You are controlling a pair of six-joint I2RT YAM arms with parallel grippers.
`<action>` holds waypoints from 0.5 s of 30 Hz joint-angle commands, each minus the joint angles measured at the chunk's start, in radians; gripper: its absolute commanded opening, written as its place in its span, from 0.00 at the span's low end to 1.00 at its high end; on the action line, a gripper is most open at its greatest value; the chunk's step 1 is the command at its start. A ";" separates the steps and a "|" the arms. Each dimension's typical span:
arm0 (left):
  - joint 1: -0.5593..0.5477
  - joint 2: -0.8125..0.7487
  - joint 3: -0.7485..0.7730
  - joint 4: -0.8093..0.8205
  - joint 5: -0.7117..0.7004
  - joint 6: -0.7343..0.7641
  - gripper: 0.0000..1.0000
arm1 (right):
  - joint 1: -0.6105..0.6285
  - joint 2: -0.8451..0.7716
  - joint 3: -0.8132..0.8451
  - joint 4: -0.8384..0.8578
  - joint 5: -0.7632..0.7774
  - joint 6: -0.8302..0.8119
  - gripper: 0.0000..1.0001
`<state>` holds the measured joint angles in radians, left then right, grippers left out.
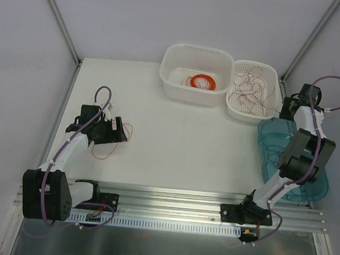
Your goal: Untangle the cables
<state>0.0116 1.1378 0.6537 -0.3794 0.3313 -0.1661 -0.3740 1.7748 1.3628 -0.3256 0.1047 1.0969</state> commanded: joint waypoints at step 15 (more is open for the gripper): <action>-0.009 0.025 0.030 -0.003 -0.009 0.011 0.86 | 0.015 0.064 -0.016 0.040 -0.003 0.050 0.38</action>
<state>0.0116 1.1587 0.6537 -0.3798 0.3309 -0.1658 -0.3656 1.8210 1.3422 -0.3214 0.1024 1.1236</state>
